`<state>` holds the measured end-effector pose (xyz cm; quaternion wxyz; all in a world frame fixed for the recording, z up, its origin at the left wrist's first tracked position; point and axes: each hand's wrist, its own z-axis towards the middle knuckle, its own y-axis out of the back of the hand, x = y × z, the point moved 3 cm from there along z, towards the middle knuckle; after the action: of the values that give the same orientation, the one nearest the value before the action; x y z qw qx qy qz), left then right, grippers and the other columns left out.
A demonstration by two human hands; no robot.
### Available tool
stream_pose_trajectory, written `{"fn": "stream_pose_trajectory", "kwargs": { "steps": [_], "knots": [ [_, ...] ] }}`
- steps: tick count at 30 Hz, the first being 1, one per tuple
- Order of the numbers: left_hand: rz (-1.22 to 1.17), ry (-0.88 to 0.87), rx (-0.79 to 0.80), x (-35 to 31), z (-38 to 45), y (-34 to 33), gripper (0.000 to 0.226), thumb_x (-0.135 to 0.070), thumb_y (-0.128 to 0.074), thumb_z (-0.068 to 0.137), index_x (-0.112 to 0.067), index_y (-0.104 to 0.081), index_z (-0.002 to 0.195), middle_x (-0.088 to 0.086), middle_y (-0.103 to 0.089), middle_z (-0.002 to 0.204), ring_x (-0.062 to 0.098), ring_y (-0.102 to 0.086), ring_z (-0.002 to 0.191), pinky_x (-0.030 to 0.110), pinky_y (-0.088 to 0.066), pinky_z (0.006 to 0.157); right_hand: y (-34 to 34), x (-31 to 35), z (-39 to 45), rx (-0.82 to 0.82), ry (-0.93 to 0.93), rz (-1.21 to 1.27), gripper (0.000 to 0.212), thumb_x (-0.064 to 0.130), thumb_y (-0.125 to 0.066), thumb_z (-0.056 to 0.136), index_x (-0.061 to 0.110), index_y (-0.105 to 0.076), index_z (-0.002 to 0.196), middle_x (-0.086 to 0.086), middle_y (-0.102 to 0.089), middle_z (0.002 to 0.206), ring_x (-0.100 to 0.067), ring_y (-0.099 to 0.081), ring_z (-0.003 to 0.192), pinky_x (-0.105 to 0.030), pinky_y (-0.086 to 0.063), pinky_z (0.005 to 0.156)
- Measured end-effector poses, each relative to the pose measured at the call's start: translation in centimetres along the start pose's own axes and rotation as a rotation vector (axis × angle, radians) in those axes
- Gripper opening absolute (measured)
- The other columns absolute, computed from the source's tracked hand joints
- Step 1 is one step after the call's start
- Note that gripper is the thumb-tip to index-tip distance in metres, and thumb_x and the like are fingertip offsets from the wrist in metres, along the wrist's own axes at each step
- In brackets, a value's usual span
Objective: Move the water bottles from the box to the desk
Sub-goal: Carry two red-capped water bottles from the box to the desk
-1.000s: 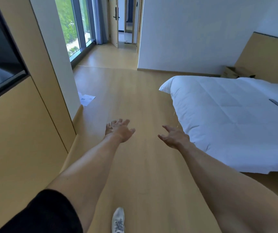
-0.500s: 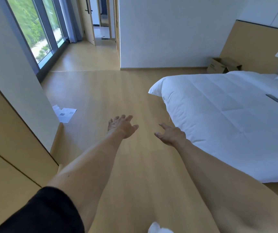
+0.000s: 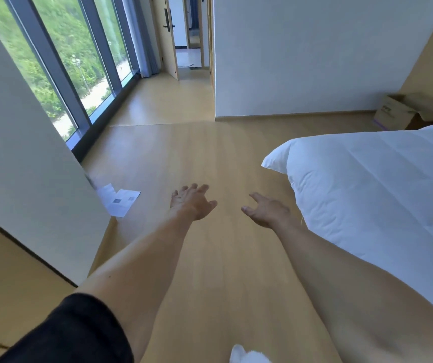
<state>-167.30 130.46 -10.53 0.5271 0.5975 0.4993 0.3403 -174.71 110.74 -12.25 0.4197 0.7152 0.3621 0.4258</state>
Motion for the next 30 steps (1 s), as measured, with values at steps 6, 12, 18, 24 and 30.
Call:
{"fn": "stream_pose_trajectory", "kwargs": {
  "steps": [6, 12, 18, 24, 30],
  "knots": [
    [-0.039, 0.05, -0.019, 0.7, 9.5, 2.7, 0.067, -0.062, -0.044, 0.096, -0.033, -0.03, 0.155, 0.0, -0.035, 0.159, 0.027, -0.029, 0.147, 0.046, -0.023, 0.119, 3.0, 2.7, 11.3, 0.054, 0.051, -0.017, 0.066, 0.063, -0.043, 0.095, 0.036, -0.029, 0.153, -0.001, -0.038, 0.156, -0.027, -0.037, 0.141, -0.045, -0.035, 0.111],
    [-0.067, 0.089, -0.009, 2.2, 19.8, 3.9, 0.065, -0.061, -0.043, 0.097, -0.033, -0.032, 0.154, 0.001, -0.037, 0.157, 0.028, -0.031, 0.146, 0.047, -0.025, 0.118, 4.2, 5.4, 21.6, 0.078, 0.078, -0.038, 0.066, 0.063, -0.043, 0.095, 0.037, -0.029, 0.153, -0.002, -0.037, 0.156, -0.027, -0.038, 0.141, -0.044, -0.035, 0.11],
    [-0.081, 0.071, 0.002, 3.5, 34.0, 4.9, 0.064, -0.06, -0.042, 0.097, -0.032, -0.033, 0.154, 0.004, -0.038, 0.157, 0.029, -0.033, 0.145, 0.048, -0.026, 0.118, 5.8, 7.1, 33.4, 0.07, 0.055, -0.054, 0.068, 0.065, -0.045, 0.092, 0.037, -0.03, 0.152, -0.002, -0.039, 0.155, -0.027, -0.04, 0.139, -0.043, -0.037, 0.11],
    [-0.083, -0.058, 0.029, 2.9, 49.8, 8.2, 0.062, -0.06, -0.043, 0.097, -0.032, -0.037, 0.152, 0.003, -0.042, 0.154, 0.028, -0.036, 0.143, 0.048, -0.028, 0.116, 10.5, 8.2, 45.9, 0.051, -0.068, -0.036, 0.068, 0.064, -0.046, 0.093, 0.036, -0.03, 0.153, -0.001, -0.039, 0.154, -0.026, -0.041, 0.138, -0.042, -0.039, 0.108],
    [-0.081, -0.175, 0.046, 0.4, 61.8, 11.1, 0.062, -0.059, -0.044, 0.097, -0.03, -0.039, 0.151, 0.004, -0.044, 0.153, 0.03, -0.038, 0.141, 0.047, -0.03, 0.113, 15.2, 8.4, 54.8, 0.006, -0.135, -0.03, 0.067, 0.062, -0.048, 0.094, 0.035, -0.031, 0.153, 0.0, -0.038, 0.155, -0.025, -0.039, 0.14, -0.042, -0.037, 0.109]
  ]
}}
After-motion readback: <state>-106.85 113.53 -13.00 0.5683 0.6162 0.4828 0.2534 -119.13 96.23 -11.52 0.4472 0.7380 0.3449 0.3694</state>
